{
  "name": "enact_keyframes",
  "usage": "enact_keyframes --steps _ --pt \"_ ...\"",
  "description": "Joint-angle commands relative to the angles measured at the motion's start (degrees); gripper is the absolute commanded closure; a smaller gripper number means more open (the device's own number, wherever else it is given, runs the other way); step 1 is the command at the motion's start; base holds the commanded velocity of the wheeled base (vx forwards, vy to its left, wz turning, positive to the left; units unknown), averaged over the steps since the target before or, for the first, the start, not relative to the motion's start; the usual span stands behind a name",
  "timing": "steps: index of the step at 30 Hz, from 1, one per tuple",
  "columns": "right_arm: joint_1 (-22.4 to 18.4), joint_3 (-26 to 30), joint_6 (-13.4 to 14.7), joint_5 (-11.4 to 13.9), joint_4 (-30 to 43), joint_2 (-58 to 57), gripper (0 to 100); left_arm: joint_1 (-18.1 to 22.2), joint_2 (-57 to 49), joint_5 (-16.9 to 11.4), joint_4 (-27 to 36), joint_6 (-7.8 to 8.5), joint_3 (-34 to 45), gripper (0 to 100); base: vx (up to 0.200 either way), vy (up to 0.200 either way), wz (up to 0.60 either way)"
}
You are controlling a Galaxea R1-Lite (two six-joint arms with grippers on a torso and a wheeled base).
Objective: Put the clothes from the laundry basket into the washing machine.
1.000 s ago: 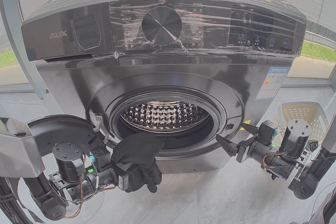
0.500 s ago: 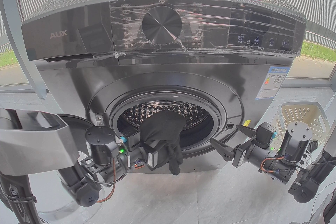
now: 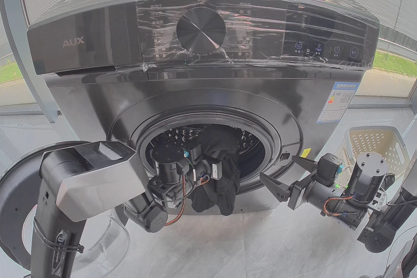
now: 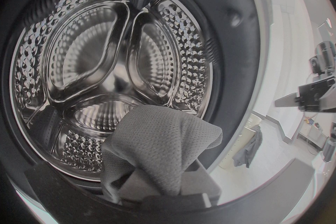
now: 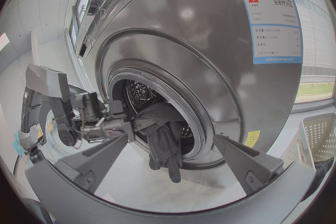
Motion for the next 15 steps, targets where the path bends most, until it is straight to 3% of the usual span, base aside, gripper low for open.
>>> enact_keyframes --steps 1,8,15 --pt "0.25 0.04 -0.01 0.04 -0.01 0.44 0 2.29 7.67 1.51 5.70 -1.13 -11.59 100 0.000 0.000 0.00" --pt "0.34 0.13 0.08 0.13 0.08 0.87 0 4.22 11.19 3.45 16.60 -2.28 -26.00 100 0.000 0.000 0.00" --pt "0.43 0.13 0.08 0.22 -0.01 1.40 0 4.31 13.21 3.62 22.22 -2.80 -34.70 100 0.000 0.000 0.00"
